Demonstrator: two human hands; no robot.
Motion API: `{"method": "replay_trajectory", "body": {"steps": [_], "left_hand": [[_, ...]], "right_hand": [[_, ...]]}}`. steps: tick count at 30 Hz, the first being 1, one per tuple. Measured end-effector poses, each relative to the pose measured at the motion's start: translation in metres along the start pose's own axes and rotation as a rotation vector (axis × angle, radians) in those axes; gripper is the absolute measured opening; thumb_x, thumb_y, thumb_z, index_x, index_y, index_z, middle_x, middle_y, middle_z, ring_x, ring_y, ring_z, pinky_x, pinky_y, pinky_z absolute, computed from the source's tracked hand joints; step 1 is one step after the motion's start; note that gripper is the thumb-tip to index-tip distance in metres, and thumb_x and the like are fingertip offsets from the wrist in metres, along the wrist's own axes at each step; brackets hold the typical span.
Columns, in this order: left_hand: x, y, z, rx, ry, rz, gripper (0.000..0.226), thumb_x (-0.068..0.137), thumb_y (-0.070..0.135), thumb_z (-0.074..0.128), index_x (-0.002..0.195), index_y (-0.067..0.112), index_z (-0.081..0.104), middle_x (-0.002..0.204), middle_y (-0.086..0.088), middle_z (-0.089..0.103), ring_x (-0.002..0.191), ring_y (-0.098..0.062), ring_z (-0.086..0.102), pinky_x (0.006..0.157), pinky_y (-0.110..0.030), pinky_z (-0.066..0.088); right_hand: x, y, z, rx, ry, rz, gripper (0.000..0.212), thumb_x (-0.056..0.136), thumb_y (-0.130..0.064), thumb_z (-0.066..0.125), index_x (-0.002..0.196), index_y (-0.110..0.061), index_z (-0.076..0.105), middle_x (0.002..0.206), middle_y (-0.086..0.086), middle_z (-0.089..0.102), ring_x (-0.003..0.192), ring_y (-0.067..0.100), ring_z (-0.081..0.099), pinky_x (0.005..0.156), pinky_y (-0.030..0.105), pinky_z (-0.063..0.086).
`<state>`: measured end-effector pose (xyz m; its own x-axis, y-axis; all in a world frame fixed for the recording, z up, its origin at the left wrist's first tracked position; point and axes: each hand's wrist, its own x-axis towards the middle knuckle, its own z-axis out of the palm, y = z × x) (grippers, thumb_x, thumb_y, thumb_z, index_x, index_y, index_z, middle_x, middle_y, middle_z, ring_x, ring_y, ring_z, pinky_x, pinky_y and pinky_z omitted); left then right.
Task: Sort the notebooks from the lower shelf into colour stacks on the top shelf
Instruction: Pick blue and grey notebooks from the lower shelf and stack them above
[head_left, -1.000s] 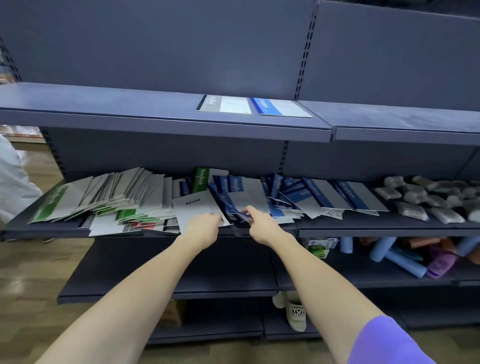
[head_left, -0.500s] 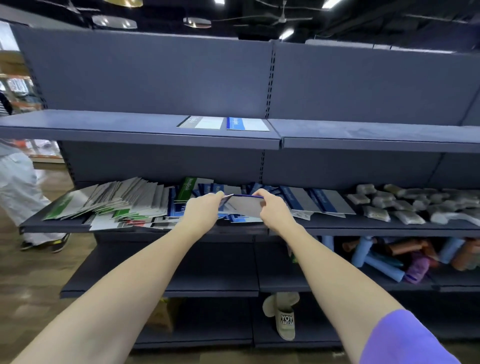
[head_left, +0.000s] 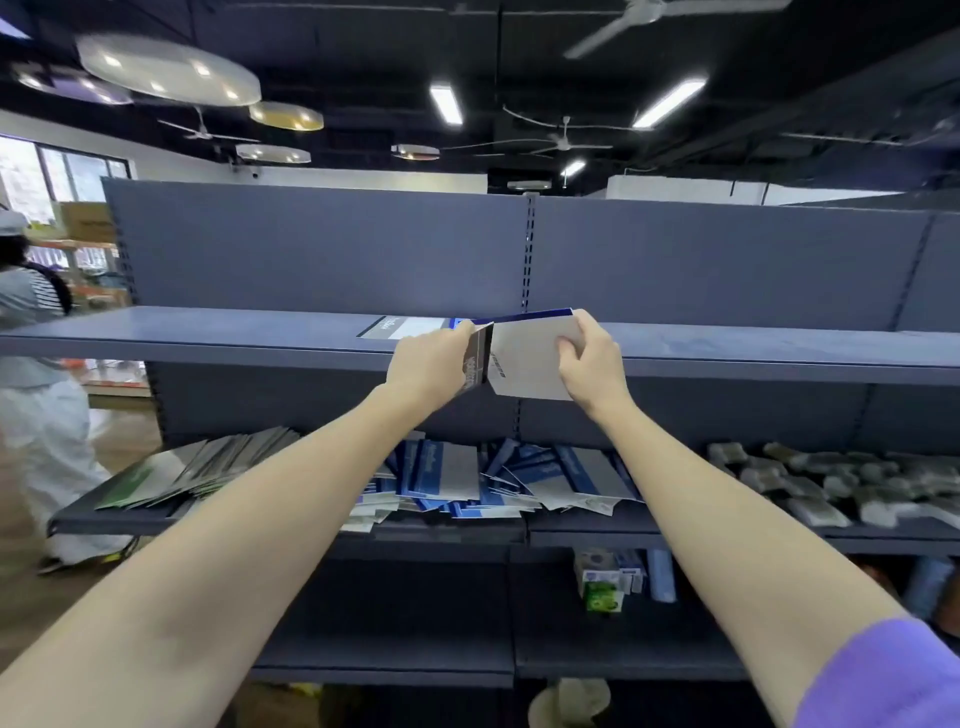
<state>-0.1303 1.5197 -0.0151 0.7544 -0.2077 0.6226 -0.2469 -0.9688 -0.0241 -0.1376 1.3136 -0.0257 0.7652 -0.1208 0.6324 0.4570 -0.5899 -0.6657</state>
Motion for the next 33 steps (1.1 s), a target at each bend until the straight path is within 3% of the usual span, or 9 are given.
{"method": "replay_trajectory", "body": {"steps": [3,8,10,12,17,22,25,28,33], "left_hand": [[0.019,0.0,-0.021,0.02,0.065,-0.028,0.032,0.079,-0.008,0.042,0.102,0.014,0.039,0.091,-0.009,0.063,0.072,-0.034,0.05,0.066,-0.037,0.036],[0.054,-0.013,-0.05,0.007,0.227,-0.115,0.026,0.085,0.003,0.051,0.108,0.014,0.044,0.086,-0.005,0.06,0.072,-0.034,0.053,0.065,-0.035,0.032],[0.066,-0.022,-0.052,0.002,0.286,-0.142,0.026,0.086,0.002,0.054,0.107,0.013,0.044,0.084,-0.003,0.055,0.07,-0.033,0.052,0.063,-0.035,0.03],[0.074,-0.03,-0.05,0.005,0.305,-0.151,0.027,0.085,-0.003,0.052,0.105,0.014,0.043,0.082,-0.002,0.051,0.068,-0.032,0.049,0.061,-0.035,0.028],[0.092,-0.046,-0.021,-0.009,0.271,-0.126,0.03,0.084,-0.006,0.048,0.104,0.015,0.042,0.084,-0.001,0.053,0.068,-0.033,0.049,0.061,-0.033,0.028],[0.114,-0.062,0.017,-0.028,0.226,-0.097,0.03,0.086,-0.005,0.048,0.096,0.019,0.033,0.084,-0.002,0.056,0.066,-0.03,0.049,0.058,-0.032,0.025],[0.127,-0.076,0.035,-0.029,0.214,-0.075,0.032,0.083,-0.009,0.045,0.096,0.018,0.035,0.083,-0.002,0.056,0.064,-0.03,0.047,0.056,-0.032,0.024],[0.141,-0.094,0.05,-0.009,0.195,-0.073,0.035,0.081,-0.011,0.044,0.105,0.016,0.044,0.081,0.0,0.051,0.064,-0.03,0.046,0.053,-0.031,0.02],[0.162,-0.119,0.075,-0.014,0.158,-0.043,0.037,0.082,-0.01,0.042,0.11,0.015,0.046,0.083,-0.002,0.054,0.065,-0.03,0.048,0.059,-0.032,0.028]], "right_hand": [[0.019,-0.015,-0.006,0.004,0.018,-0.049,0.031,0.103,-0.01,0.045,0.132,-0.012,0.054,0.114,0.006,0.066,0.105,0.029,0.06,0.087,0.033,0.048],[0.05,-0.025,-0.006,0.066,0.136,-0.09,0.026,0.101,-0.007,0.044,0.122,-0.012,0.057,0.099,0.0,0.065,0.087,0.021,0.058,0.064,0.003,0.041],[0.06,-0.029,-0.004,0.143,0.184,-0.024,0.031,0.102,-0.007,0.044,0.131,-0.013,0.054,0.109,0.001,0.064,0.097,0.021,0.058,0.082,0.011,0.048],[0.07,-0.029,0.001,0.217,0.203,0.081,0.043,0.104,-0.008,0.044,0.147,-0.01,0.042,0.137,0.006,0.056,0.125,0.023,0.051,0.098,0.017,0.037],[0.087,-0.019,0.024,0.26,0.204,0.131,0.048,0.106,-0.008,0.043,0.153,-0.005,0.033,0.152,0.01,0.043,0.141,0.024,0.038,0.086,0.004,0.026],[0.107,-0.016,0.047,0.271,0.22,0.189,0.039,0.104,-0.007,0.042,0.144,-0.008,0.045,0.122,-0.002,0.052,0.111,0.02,0.052,0.085,0.013,0.045],[0.126,-0.004,0.063,0.324,0.264,0.252,0.028,0.096,-0.004,0.041,0.116,-0.012,0.059,0.103,-0.003,0.063,0.091,0.018,0.06,0.06,0.015,0.047],[0.141,0.008,0.08,0.367,0.302,0.312,0.025,0.091,-0.001,0.041,0.101,-0.014,0.059,0.093,-0.003,0.065,0.079,0.015,0.058,0.056,0.018,0.045],[0.162,0.02,0.105,0.566,0.373,0.457,0.04,0.088,0.005,0.045,0.117,-0.022,0.051,0.094,-0.006,0.056,0.075,0.014,0.054,0.058,0.021,0.044]]}}
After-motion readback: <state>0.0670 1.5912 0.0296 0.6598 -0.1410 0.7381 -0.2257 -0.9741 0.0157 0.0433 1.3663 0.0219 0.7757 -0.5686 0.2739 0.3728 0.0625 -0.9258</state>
